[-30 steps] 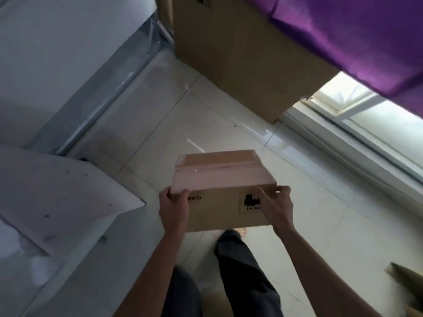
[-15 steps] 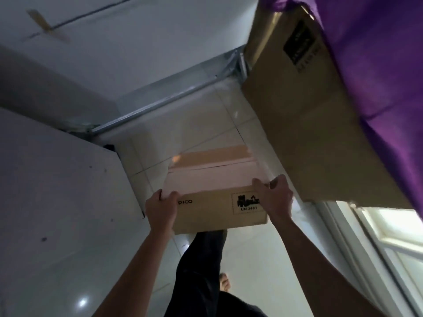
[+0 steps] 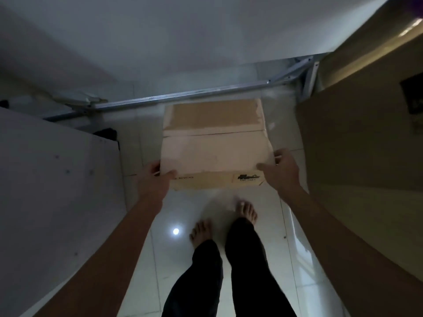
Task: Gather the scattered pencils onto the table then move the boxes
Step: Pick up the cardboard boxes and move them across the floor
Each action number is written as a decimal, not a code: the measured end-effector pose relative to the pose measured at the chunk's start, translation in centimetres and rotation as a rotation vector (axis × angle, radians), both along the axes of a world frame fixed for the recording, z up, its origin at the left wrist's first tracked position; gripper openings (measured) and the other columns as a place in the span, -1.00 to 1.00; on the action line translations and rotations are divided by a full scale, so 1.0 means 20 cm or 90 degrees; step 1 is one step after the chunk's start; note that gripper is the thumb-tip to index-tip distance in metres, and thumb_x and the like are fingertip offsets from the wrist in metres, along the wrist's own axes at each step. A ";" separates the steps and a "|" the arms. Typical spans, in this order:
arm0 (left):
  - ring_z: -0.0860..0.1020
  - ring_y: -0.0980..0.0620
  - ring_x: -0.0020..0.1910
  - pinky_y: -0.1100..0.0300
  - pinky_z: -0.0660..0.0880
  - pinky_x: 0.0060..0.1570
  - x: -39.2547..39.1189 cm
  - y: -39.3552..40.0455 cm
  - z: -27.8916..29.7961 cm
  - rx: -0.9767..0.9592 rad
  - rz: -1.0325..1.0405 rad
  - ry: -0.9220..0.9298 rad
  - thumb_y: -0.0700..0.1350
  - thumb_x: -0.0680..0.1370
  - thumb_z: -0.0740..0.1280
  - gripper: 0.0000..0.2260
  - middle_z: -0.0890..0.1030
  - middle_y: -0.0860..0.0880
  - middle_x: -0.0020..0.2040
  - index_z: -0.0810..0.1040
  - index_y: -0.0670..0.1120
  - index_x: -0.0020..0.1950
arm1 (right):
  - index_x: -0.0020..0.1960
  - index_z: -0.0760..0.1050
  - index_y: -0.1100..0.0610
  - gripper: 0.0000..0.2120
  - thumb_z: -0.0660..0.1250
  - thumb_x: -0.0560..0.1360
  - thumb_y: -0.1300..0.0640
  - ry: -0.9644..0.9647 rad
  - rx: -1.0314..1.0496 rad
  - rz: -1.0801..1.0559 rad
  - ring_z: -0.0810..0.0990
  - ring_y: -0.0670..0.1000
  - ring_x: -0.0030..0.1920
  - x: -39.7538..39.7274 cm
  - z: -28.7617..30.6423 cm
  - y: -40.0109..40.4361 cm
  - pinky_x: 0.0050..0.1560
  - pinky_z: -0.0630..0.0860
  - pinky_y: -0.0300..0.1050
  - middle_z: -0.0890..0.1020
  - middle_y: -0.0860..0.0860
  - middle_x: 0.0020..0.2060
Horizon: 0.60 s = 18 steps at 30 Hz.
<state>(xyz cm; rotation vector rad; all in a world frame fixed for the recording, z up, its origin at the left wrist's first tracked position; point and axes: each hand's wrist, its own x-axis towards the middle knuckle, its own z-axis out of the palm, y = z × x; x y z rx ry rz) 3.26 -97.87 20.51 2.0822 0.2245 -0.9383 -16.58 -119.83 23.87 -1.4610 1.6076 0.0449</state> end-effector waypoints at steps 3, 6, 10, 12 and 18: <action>0.64 -0.06 0.12 0.08 0.58 0.04 0.10 -0.09 -0.24 -0.001 0.038 -0.003 -0.15 0.37 0.54 -0.54 0.68 -0.06 0.14 0.62 -0.07 0.27 | 0.11 0.47 0.15 -0.61 0.54 0.36 0.22 0.004 0.007 0.025 0.63 0.14 -0.01 0.16 -0.24 -0.16 -0.15 0.59 -0.04 0.63 0.11 0.02; 0.64 0.00 0.04 0.18 0.58 -0.03 0.18 -0.18 -0.44 -0.001 0.067 -0.035 -0.23 0.41 0.53 -0.59 0.67 -0.04 0.11 0.62 -0.11 0.26 | 0.09 0.44 0.12 -0.65 0.51 0.40 0.24 -0.009 0.023 0.044 0.62 0.10 -0.02 0.29 -0.48 -0.28 -0.21 0.60 -0.06 0.62 0.08 0.03; 0.63 0.00 0.06 0.28 0.54 -0.09 0.24 -0.25 -0.59 -0.008 0.079 -0.072 -0.28 0.41 0.53 -0.56 0.64 -0.07 0.15 0.58 -0.15 0.27 | 0.18 0.46 0.14 -0.61 0.50 0.41 0.29 -0.022 0.021 0.035 0.63 0.12 0.07 0.33 -0.69 -0.33 -0.17 0.59 -0.12 0.62 0.10 0.11; 0.62 -0.03 0.12 0.22 0.54 0.00 0.25 -0.28 -0.64 -0.009 0.054 -0.066 -0.29 0.42 0.52 -0.52 0.63 -0.07 0.18 0.56 -0.11 0.32 | 0.27 0.47 0.13 -0.56 0.47 0.43 0.30 -0.036 0.016 0.055 0.61 0.10 0.11 0.33 -0.74 -0.33 -0.04 0.62 -0.07 0.62 0.08 0.16; 0.53 -0.02 0.13 0.13 0.50 0.14 0.29 -0.40 -0.58 -0.041 0.035 0.012 -0.19 0.47 0.50 -0.47 0.54 -0.07 0.18 0.48 0.07 0.40 | 0.47 0.39 -0.04 -0.34 0.47 0.42 0.20 -0.009 0.052 0.187 0.60 0.11 0.13 0.40 -0.73 -0.37 0.05 0.60 -0.01 0.59 0.06 0.24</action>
